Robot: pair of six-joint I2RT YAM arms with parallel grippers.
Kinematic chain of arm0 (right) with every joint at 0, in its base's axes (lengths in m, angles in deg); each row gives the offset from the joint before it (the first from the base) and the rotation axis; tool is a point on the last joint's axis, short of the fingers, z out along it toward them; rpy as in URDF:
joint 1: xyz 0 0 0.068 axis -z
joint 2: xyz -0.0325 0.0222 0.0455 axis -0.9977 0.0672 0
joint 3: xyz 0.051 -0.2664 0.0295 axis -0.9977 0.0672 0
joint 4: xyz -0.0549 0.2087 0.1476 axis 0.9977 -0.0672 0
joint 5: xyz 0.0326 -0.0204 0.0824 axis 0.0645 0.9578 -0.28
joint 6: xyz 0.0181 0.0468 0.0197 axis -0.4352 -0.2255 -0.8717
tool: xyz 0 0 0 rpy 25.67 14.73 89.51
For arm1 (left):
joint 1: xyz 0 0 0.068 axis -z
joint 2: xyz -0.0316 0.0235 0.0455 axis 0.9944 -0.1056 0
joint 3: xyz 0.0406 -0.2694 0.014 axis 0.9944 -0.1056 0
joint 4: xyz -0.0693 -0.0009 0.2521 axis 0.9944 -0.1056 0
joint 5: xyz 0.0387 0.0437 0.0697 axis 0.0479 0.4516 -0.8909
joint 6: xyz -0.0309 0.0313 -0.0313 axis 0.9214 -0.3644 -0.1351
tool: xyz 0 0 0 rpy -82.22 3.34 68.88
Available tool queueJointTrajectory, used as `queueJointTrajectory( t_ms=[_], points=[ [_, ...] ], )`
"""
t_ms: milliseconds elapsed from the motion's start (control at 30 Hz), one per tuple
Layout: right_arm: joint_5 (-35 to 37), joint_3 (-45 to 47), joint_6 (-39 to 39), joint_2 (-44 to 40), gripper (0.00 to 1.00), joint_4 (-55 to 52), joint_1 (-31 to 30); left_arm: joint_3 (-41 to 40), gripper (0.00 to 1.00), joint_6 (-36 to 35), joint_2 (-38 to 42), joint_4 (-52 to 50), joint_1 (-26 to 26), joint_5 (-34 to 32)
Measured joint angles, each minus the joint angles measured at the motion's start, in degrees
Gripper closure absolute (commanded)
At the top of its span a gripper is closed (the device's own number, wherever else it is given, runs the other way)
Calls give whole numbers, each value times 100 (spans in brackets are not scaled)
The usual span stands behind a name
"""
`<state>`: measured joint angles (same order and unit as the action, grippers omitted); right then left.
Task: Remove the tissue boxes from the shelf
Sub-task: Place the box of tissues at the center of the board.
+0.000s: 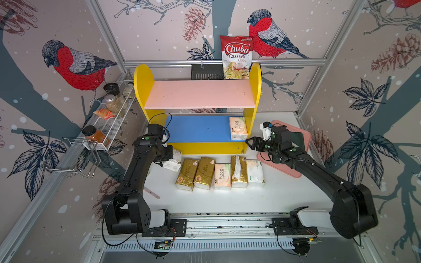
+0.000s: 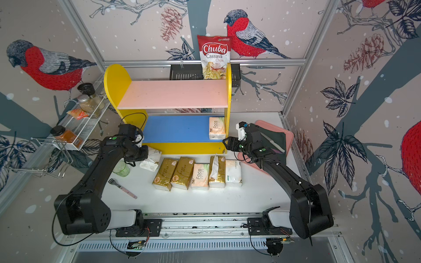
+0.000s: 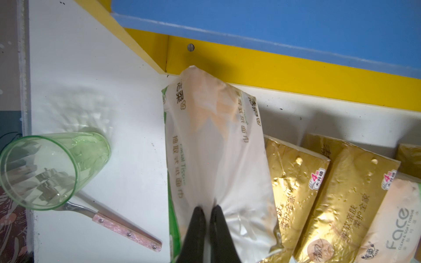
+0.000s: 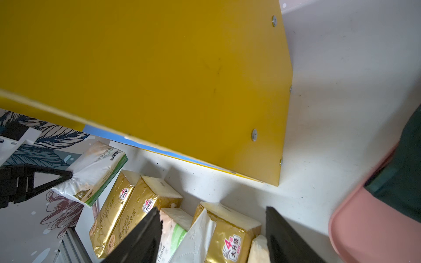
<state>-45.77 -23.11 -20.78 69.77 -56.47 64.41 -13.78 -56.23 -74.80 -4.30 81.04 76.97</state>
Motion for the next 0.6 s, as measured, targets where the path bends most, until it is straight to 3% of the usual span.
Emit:
queueJointTrajectory(
  t_ms=[533,600],
  points=[
    [4,-151,2,98,27,37,-109,-295,100,-74,-354,402,-35,-37],
    [4,-173,2,94,27,33,-109,-295,88,-11,-385,415,-37,-129]
  ],
)
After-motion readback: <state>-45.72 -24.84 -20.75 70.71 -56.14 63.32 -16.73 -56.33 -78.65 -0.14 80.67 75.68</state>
